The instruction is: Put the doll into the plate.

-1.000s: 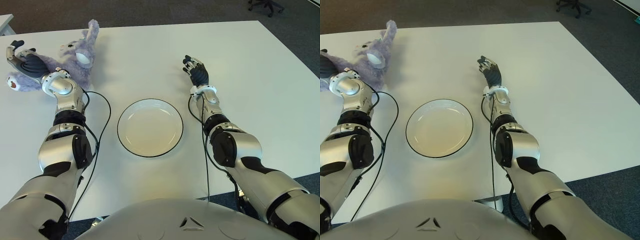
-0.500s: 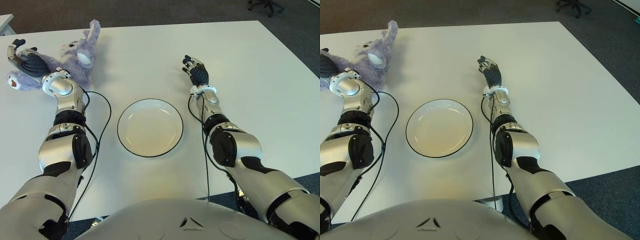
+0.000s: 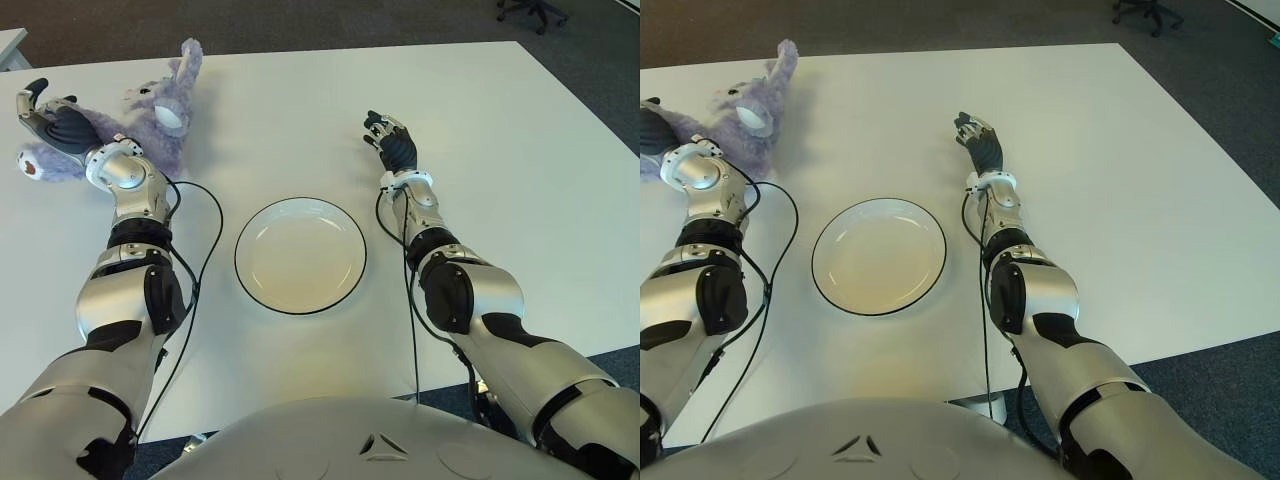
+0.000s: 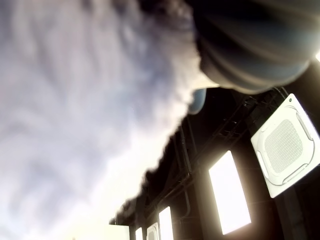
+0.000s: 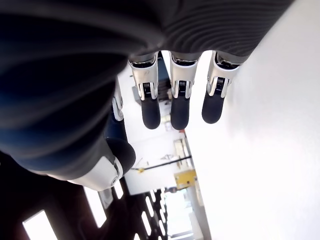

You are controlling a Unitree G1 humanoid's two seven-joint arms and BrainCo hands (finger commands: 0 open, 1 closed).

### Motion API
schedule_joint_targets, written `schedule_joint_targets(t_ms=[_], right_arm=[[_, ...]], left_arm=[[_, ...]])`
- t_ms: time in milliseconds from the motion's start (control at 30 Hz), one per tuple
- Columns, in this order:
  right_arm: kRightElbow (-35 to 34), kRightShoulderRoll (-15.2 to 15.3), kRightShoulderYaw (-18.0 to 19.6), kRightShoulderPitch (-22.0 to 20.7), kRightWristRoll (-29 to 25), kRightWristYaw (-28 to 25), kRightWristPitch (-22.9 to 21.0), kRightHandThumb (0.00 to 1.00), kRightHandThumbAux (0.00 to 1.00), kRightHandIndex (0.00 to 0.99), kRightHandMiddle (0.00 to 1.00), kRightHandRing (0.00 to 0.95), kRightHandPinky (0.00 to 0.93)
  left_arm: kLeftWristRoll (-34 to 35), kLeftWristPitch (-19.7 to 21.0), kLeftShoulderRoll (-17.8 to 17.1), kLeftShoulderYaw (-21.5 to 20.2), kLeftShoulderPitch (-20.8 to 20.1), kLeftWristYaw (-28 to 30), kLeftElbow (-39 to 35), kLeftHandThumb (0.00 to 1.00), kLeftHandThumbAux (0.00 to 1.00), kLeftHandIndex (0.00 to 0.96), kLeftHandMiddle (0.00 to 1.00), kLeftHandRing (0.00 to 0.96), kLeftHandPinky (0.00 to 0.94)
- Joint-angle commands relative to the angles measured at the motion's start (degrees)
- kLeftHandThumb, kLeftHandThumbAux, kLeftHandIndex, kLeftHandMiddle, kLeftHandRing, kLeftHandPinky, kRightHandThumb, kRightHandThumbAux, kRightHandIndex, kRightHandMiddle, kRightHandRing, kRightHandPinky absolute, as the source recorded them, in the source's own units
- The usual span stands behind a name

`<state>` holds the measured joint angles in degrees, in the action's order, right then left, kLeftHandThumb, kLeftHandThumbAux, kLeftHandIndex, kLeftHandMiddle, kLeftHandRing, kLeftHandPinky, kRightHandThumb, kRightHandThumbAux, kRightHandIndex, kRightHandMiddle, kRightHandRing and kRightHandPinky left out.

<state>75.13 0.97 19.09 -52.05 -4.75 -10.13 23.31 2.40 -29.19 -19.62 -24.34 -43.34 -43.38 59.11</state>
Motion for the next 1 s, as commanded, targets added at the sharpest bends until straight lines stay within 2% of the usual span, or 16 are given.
schedule_joint_targets(t_ms=[33, 633, 1000], right_arm=[[1.6, -0.9, 0.7, 1.1, -0.9, -0.4, -2.6, 0.701, 0.726, 0.400, 0.150, 0.131, 0.149], [1.6, -0.6, 0.7, 1.0, -0.1, 0.0, -2.1, 0.699, 0.728, 0.400, 0.139, 0.117, 0.137], [1.7, -0.3, 0.4, 0.9, 0.2, -0.1, -2.0, 0.699, 0.727, 0.399, 0.140, 0.120, 0.140]], left_arm=[[0.4, 4.5, -0.3, 0.2, -0.3, 0.0, 1.2, 0.953, 0.654, 0.376, 0.480, 0.520, 0.531], [-1.3, 12.7, -0.8, 2.0, -1.8, -3.1, 1.3, 0.941, 0.650, 0.374, 0.522, 0.550, 0.568], [-1.1, 15.2, -0.9, 2.1, -2.6, -3.3, 1.3, 0.938, 0.655, 0.369, 0.517, 0.542, 0.579]])
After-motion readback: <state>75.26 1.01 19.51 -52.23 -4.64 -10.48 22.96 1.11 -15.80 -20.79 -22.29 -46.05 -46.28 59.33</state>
